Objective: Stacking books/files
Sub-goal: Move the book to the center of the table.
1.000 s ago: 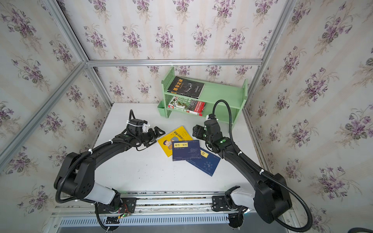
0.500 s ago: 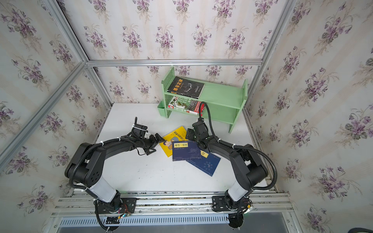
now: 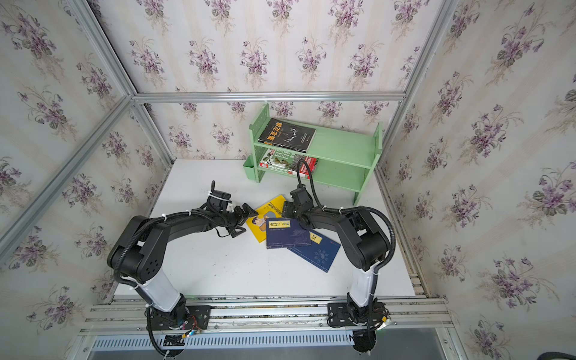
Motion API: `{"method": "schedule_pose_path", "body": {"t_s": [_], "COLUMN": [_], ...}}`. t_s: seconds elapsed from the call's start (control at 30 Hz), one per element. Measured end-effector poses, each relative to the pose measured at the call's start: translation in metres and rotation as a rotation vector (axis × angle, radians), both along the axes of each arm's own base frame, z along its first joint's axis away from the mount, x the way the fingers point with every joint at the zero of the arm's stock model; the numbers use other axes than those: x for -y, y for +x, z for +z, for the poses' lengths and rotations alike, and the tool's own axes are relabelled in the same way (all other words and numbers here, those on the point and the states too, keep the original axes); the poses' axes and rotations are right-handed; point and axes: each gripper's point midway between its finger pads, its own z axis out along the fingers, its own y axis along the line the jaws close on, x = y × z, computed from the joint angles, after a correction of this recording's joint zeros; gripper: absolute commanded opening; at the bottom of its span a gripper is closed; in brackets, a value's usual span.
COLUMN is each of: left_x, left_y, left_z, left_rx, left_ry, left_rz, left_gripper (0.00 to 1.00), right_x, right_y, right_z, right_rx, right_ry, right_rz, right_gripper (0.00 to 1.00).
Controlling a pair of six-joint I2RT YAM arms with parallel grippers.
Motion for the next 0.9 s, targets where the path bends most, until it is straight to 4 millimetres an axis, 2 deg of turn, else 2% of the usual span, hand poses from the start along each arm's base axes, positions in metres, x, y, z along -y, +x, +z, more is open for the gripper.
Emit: {"method": "schedule_pose_path", "body": {"t_s": [0.1, 0.27, 0.43, 0.57, 0.63, 0.8, 0.9], "left_x": [0.005, 0.008, 0.000, -0.027, -0.042, -0.082, -0.113], "left_y": [0.005, 0.011, 0.023, 0.041, 0.050, 0.078, 0.082], "left_z": [0.001, 0.002, 0.004, 0.011, 0.021, 0.069, 0.091], "left_rx": [0.008, 0.003, -0.008, 0.009, 0.029, 0.192, 0.274], "left_ry": [-0.020, -0.029, -0.022, 0.000, 0.002, -0.001, 0.015], "left_rz": [-0.012, -0.015, 0.013, 0.075, 0.108, 0.176, 0.220], "left_gripper": [1.00, 1.00, 1.00, 1.00, 1.00, 1.00, 1.00], "right_x": [-0.011, -0.029, -0.048, -0.089, -0.100, -0.128, -0.142], "right_y": [0.004, 0.011, 0.016, 0.002, -0.002, -0.017, -0.029], "right_z": [-0.002, 0.007, 0.009, 0.013, 0.014, 0.020, 0.025], "right_rx": [-0.025, -0.022, -0.014, -0.020, -0.033, -0.073, -0.100], "right_ry": [0.035, 0.081, 0.085, 0.105, 0.113, 0.156, 0.192], "right_rz": [0.024, 0.057, 0.081, 0.167, 0.187, 0.250, 0.301], "right_gripper": [0.74, 0.71, 0.69, 0.69, 0.68, 0.67, 0.67]}}
